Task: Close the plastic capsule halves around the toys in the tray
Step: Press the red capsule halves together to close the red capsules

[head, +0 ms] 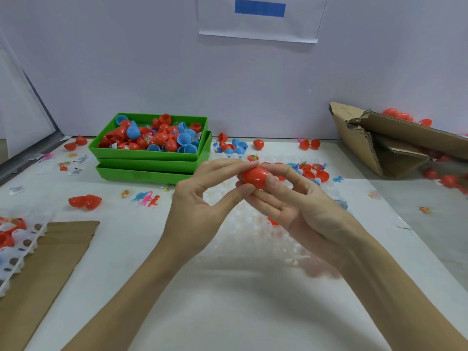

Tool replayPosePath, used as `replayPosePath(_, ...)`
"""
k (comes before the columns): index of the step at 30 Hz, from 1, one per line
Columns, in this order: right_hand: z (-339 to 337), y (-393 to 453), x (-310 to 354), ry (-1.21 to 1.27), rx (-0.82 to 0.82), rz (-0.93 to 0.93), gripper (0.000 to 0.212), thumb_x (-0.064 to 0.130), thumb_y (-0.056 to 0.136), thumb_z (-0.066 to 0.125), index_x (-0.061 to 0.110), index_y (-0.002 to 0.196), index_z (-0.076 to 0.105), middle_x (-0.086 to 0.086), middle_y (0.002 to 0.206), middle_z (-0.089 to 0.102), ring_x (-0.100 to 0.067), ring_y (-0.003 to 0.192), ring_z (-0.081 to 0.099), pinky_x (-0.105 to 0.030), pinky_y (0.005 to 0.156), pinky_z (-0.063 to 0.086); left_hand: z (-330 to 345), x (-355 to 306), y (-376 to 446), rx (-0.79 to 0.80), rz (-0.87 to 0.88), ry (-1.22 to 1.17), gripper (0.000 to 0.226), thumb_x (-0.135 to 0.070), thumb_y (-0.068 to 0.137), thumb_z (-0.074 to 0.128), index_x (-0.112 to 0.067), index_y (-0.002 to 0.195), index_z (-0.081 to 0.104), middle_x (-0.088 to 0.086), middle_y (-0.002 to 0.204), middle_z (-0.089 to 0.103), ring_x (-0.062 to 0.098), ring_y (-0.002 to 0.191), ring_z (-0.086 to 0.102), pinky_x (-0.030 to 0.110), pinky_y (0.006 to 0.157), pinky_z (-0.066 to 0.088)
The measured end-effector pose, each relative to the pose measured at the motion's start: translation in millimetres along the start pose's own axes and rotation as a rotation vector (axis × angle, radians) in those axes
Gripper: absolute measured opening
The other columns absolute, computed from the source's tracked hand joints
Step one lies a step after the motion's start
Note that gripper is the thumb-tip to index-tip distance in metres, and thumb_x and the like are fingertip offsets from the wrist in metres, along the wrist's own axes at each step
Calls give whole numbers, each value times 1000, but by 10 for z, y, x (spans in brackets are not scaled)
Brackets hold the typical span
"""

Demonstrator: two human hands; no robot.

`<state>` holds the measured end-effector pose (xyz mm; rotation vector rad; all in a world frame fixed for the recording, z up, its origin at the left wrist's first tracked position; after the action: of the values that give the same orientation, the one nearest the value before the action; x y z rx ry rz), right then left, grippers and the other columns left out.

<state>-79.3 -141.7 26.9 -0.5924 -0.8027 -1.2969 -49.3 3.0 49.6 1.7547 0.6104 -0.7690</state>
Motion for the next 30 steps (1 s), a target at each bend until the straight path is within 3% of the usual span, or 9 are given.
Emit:
replayPosePath(3, 5, 10, 7, -1, -6, -13, 26, 5, 84, 74, 6, 110, 74, -29, 128, 65, -40, 121, 65, -35, 90, 59, 32, 9, -7, 21, -2, -35, 38, -22, 91, 74, -21, 128, 72, -8, 130, 72, 18, 134, 58, 33, 113, 46)
replayPosePath(6, 19, 10, -23, 71, 28, 8, 38, 6, 85, 73, 6, 122, 68, -26, 130, 66, -36, 122, 65, -33, 92, 58, 68, 0, -27, 40, 8, -62, 40, -21, 93, 75, -19, 133, 70, -7, 134, 70, 23, 137, 56, 42, 115, 46)
replayPosePath(13, 56, 21, -159, 176, 55, 87, 55, 6, 86, 73, 2, 139, 57, -20, 135, 65, -33, 125, 64, -34, 97, 56, 24, -32, -32, -29, 39, -42, 41, -22, 84, 81, -24, 124, 74, -15, 129, 72, 9, 131, 61, 32, 113, 46)
replayPosePath(18, 116, 18, -153, 229, 116, 92, 40, 16, 91, 73, 1, 127, 68, -25, 140, 59, -36, 132, 58, -38, 106, 51, -28, -36, -13, -31, 36, 4, 42, -29, 83, 80, -35, 124, 72, -21, 129, 71, 8, 131, 61, 26, 111, 47)
replayPosePath(23, 96, 33, -147, 177, 110, 64, 37, 11, 97, 65, 3, 133, 65, -19, 135, 64, -33, 130, 59, -35, 105, 51, -23, -53, -17, -9, 52, 57, 40, -29, 85, 78, -28, 125, 74, -19, 128, 72, 11, 131, 61, 26, 108, 48)
replayPosePath(30, 44, 42, -152, 157, 22, 15, 53, 8, 96, 62, -2, 145, 47, -20, 129, 68, -39, 124, 63, -40, 103, 53, 7, -80, -19, 3, 76, 94, 41, -29, 87, 74, -34, 127, 69, -21, 131, 70, 4, 131, 60, 27, 111, 46)
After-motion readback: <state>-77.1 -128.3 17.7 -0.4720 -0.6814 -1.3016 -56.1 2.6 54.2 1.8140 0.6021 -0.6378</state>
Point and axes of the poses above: each hand's wrist, its own y-axis towards the middle knuckle, its own z-axis out of the palm, x = y × z, the point moved 8 cm from there along y, towards the middle knuckle
